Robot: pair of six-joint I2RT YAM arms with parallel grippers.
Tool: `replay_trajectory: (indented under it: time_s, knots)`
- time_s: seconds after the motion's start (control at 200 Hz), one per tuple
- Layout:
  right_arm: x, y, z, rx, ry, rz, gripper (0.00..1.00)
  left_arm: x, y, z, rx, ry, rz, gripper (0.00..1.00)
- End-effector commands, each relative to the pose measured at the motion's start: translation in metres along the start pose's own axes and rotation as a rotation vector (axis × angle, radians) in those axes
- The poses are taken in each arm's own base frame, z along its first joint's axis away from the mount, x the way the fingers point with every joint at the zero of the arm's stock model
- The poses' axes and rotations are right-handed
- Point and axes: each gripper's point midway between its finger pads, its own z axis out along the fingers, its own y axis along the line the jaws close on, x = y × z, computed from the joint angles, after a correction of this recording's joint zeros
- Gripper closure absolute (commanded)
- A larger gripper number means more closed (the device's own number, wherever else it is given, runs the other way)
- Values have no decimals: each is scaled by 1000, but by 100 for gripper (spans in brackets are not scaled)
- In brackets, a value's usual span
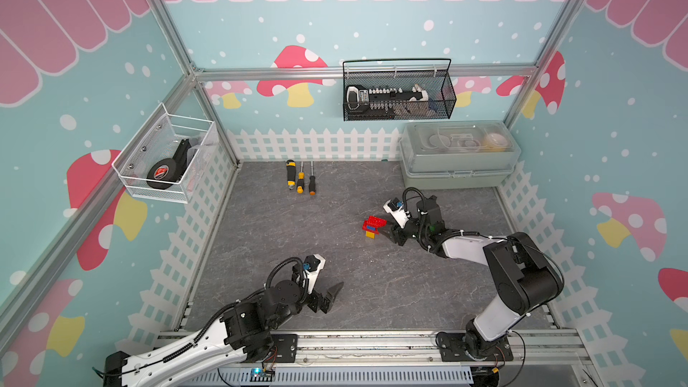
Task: Assemble the letter f with lego
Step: Pick up the lego brick from the center of the board.
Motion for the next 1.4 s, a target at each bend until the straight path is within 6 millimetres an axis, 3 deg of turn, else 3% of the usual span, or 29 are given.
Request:
replay_trajectory:
  time_s: [0.0,0.26,0.775,1.396]
  knots:
    - [-6,0,0,-21,-7,-6,56,-5,0,-1,-7,-17,5,1]
    - [-7,2,1,-34,-8,-2,64,-5,1,-1,-8,-18,5,1]
    - [-20,7,-7,-51,3,-11,64,-4,0,0,-5,-14,7,1]
    - [-37,7,-10,-117,-65,110,63,-5,-1,-1,-2,-19,6,1]
